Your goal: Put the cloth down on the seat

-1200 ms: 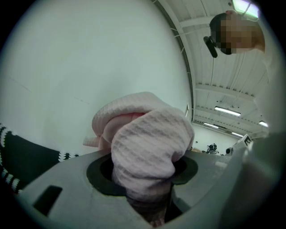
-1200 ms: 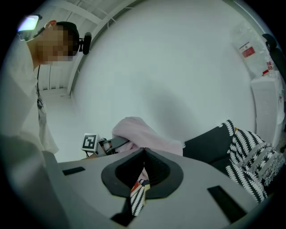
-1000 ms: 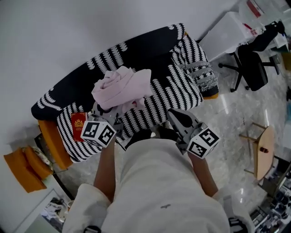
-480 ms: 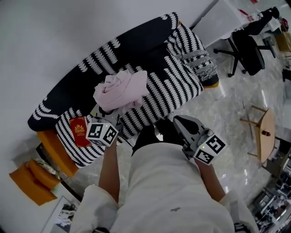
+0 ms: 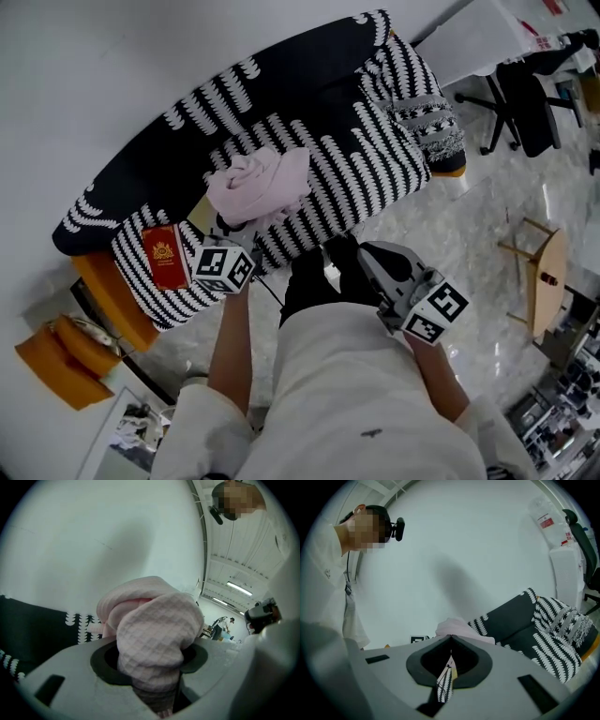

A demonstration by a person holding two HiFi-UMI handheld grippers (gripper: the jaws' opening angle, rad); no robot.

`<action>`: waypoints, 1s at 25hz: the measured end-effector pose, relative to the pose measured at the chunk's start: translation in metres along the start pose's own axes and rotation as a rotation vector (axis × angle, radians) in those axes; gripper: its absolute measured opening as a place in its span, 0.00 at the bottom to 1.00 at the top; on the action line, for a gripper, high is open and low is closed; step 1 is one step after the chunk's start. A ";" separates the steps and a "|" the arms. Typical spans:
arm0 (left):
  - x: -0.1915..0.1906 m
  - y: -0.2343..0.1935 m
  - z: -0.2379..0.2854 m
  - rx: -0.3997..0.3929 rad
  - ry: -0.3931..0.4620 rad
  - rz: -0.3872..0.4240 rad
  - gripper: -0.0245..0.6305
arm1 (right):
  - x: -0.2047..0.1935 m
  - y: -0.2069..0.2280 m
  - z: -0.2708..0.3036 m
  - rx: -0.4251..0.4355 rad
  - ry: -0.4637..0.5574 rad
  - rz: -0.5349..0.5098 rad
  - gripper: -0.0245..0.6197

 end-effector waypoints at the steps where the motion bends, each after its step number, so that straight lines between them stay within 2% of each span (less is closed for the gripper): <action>1: -0.006 -0.005 0.002 0.008 -0.007 -0.005 0.40 | -0.002 0.001 0.003 0.002 -0.007 0.005 0.05; 10: -0.059 -0.037 0.018 0.056 -0.080 -0.050 0.40 | -0.017 0.014 0.018 -0.018 -0.069 0.042 0.05; 18: -0.103 -0.064 0.032 0.070 -0.185 -0.047 0.41 | -0.033 0.026 0.032 -0.022 -0.110 0.089 0.05; 25: -0.149 -0.075 0.027 0.127 -0.242 -0.092 0.41 | -0.059 0.024 0.036 -0.010 -0.157 0.123 0.05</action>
Point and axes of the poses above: the fingertips, and each gripper's own axes: z forward along the fingers, y to its right, x out of its top, the point moved 1 cm from there along -z, backward along the fingers, and after that the axes turned 7 degrees about -x, right-handed, at the moved point
